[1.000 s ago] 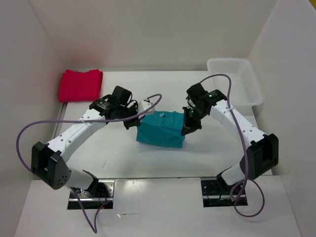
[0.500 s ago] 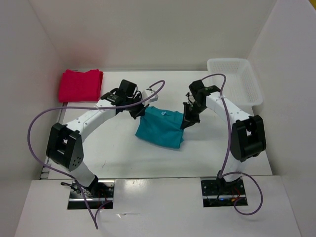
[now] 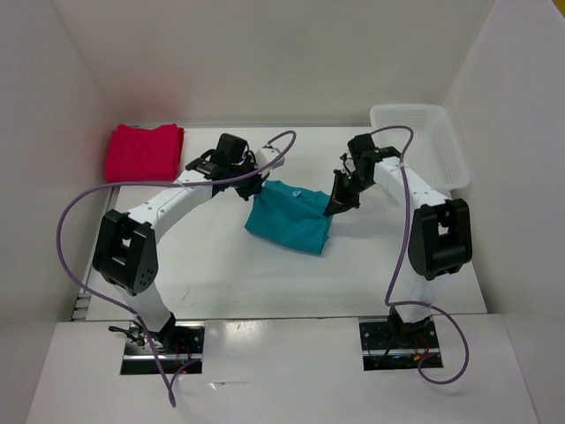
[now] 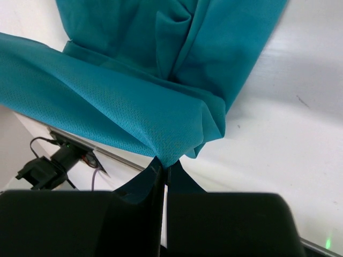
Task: Fold and stack the t-shirts
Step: Fold the long partially folded tshirt into a neat square, then smooth out wrinkles on the folded tshirt, then put the neatly folded tshirt into the corner of the board with the left arm
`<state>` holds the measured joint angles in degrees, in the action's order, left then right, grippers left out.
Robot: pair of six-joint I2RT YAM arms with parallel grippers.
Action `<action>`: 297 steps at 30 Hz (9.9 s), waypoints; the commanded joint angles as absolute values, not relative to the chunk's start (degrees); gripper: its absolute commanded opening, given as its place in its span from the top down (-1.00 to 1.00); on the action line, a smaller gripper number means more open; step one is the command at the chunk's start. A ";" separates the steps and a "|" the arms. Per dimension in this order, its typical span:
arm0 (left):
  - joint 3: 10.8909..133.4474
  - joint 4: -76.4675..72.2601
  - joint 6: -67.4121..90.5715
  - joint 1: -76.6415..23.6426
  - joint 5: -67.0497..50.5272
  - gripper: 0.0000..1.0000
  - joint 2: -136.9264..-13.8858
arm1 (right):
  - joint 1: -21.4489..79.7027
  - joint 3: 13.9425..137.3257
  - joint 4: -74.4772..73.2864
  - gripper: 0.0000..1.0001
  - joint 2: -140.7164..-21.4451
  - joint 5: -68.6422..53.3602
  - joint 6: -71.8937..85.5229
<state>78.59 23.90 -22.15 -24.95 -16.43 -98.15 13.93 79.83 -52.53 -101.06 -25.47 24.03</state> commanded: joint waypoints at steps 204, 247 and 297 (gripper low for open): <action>89.49 26.45 -0.53 -20.39 -25.74 -1.00 -114.70 | 11.78 75.68 -31.73 -0.76 -95.28 -0.79 26.02; 101.24 33.22 -10.10 -18.20 -13.46 1.00 -117.33 | 11.25 77.52 -37.09 -0.72 -80.51 6.50 23.91; 140.36 42.19 -30.77 17.49 10.80 -0.55 -137.20 | 10.20 80.68 -38.14 -0.72 -83.50 5.28 21.80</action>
<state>137.08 44.01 -32.62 17.85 9.15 -137.78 10.57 77.43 -37.34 -82.96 6.00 22.61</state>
